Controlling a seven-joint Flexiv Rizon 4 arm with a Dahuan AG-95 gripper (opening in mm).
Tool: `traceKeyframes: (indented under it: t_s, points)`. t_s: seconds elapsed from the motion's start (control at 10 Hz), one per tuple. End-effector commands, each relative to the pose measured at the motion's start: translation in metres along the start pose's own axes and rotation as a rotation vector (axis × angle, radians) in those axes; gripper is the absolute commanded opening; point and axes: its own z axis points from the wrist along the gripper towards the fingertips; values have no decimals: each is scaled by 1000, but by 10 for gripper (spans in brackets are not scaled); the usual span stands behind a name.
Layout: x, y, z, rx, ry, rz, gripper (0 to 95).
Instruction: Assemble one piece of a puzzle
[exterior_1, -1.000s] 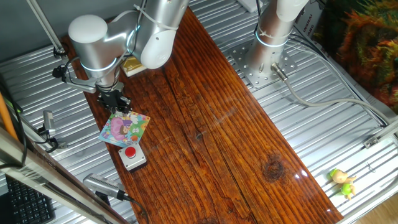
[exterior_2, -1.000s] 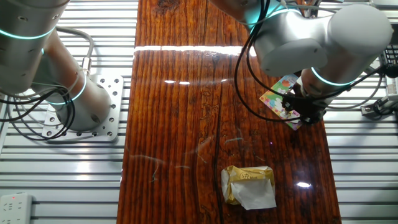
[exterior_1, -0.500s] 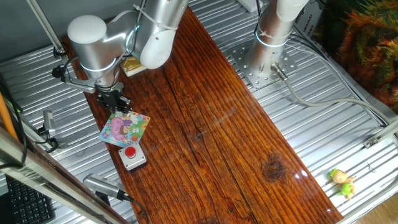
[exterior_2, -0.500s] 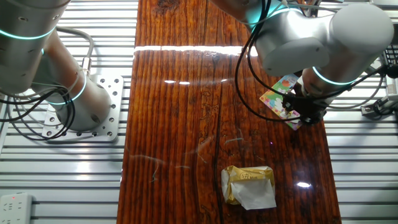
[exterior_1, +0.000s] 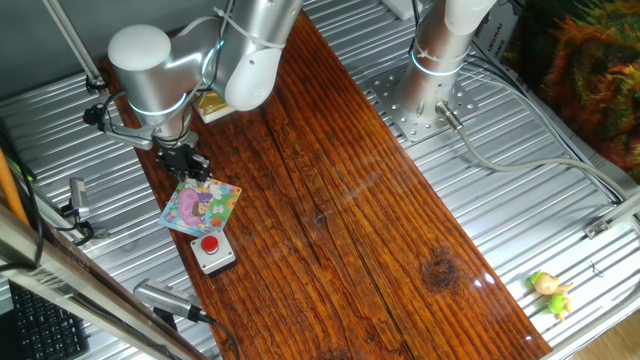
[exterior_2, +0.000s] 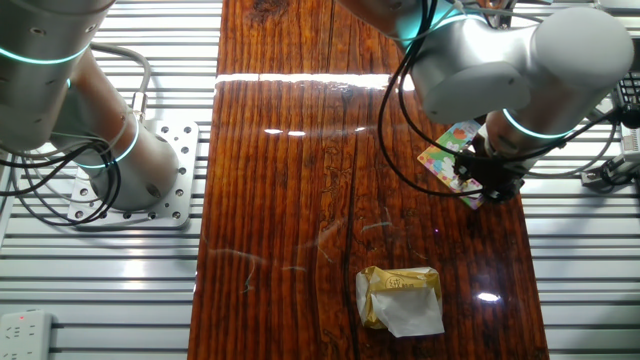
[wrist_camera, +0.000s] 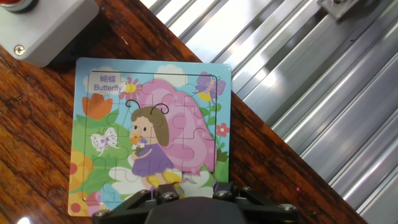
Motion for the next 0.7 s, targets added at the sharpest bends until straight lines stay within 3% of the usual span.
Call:
traceKeyframes:
  t_s: [0.1, 0.7]
  points:
    - [0, 0, -1, -3, -4, 3, 380]
    - [-2, -1, -2, -3, 4, 6, 380]
